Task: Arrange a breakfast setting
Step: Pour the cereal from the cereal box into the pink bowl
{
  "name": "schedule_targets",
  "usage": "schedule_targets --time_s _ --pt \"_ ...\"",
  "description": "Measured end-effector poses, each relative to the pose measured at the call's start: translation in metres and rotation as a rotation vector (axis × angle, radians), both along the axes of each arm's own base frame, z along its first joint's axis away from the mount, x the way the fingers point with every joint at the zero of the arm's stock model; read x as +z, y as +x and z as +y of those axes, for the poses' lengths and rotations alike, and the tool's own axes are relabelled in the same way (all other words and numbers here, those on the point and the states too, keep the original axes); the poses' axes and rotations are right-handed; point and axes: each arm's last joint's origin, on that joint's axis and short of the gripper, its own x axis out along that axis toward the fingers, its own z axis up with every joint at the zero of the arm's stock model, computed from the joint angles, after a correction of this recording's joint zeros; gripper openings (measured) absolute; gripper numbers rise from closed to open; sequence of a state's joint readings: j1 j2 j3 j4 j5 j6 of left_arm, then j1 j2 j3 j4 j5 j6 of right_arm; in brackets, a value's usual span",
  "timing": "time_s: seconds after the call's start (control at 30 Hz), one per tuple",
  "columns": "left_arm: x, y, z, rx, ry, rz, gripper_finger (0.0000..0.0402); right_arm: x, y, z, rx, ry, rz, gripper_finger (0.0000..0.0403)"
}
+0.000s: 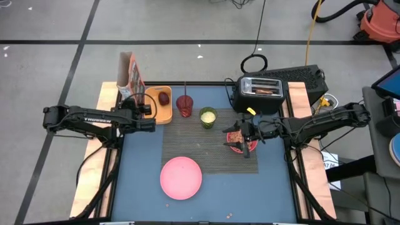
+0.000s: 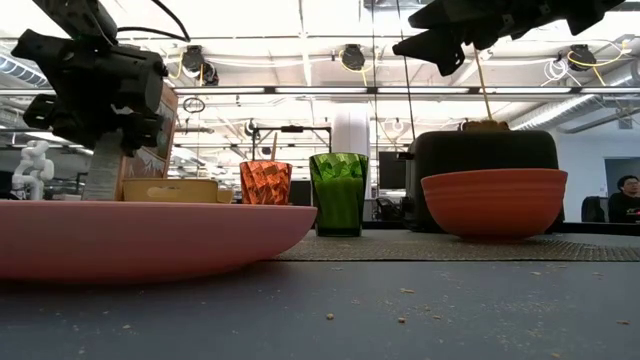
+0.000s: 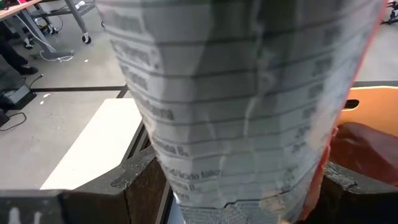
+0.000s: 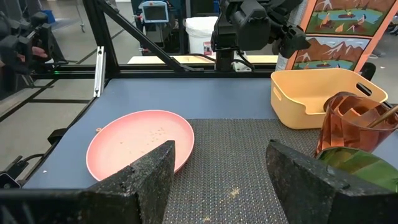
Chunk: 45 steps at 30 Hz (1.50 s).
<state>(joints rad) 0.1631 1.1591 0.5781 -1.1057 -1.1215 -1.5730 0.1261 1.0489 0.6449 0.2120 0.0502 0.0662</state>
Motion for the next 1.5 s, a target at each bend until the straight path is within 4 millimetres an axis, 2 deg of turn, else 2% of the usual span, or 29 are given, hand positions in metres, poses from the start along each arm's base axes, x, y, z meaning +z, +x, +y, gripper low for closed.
schedule_targets --time_s 0.87,1.5 --pt "0.001 0.000 0.000 0.010 0.007 -0.024 0.0279 0.000 0.000 0.000 0.000 0.000 0.000 0.0242" --pt "0.024 -0.019 -0.003 0.004 0.038 -0.203 0.0278 0.000 0.000 0.000 0.000 0.000 0.000 0.0242"
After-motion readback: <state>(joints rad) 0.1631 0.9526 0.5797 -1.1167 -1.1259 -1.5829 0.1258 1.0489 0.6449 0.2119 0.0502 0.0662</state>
